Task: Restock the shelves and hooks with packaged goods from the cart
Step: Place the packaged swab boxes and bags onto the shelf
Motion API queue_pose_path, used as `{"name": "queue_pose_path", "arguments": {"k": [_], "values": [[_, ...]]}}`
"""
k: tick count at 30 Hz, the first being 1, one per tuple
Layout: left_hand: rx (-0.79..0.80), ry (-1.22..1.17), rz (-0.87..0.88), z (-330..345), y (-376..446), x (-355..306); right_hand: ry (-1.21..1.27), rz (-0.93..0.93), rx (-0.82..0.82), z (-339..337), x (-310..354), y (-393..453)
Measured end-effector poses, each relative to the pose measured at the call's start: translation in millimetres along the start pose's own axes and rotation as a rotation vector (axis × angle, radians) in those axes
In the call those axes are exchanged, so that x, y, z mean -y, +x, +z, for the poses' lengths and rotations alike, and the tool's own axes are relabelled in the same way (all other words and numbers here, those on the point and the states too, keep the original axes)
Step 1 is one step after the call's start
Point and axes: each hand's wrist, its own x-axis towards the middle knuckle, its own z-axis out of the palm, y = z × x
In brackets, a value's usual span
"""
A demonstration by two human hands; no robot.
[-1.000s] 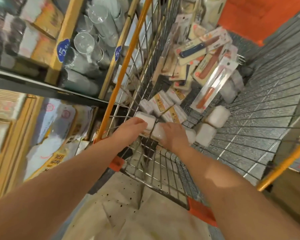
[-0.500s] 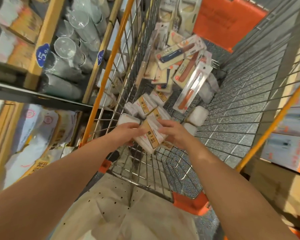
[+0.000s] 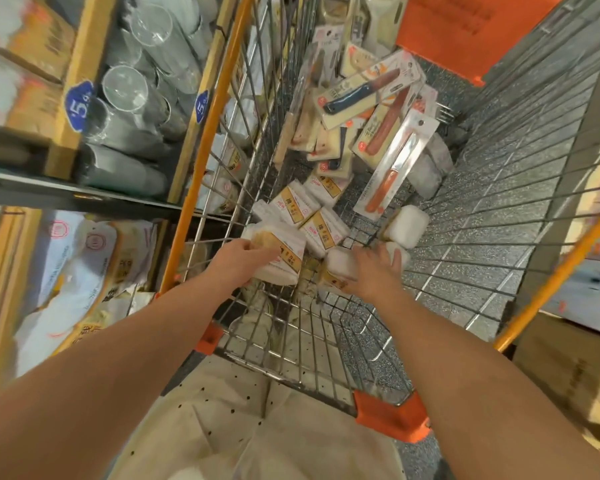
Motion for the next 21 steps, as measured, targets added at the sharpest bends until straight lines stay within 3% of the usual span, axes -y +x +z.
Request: {"name": "queue_pose_path", "arguments": {"k": [6,12,16,21], "values": [[-0.002,-0.034,0.019,-1.0,-4.9,-2.0,0.086,0.025,-0.038,-19.6,-1.9,1.8],[0.007,-0.236,0.137,-9.3,-31.1,-15.1,0.914,0.02,0.019,-94.6,5.4,-27.2],[0.029,-0.449,0.261,-26.3,-64.5,-25.9,1.183,-0.111,0.074,-158.9,13.4,-60.5],[0.008,-0.708,0.54,-60.1,-129.7,-34.3,1.362,-0.27,-0.08,-222.9,51.2,-106.5]]}}
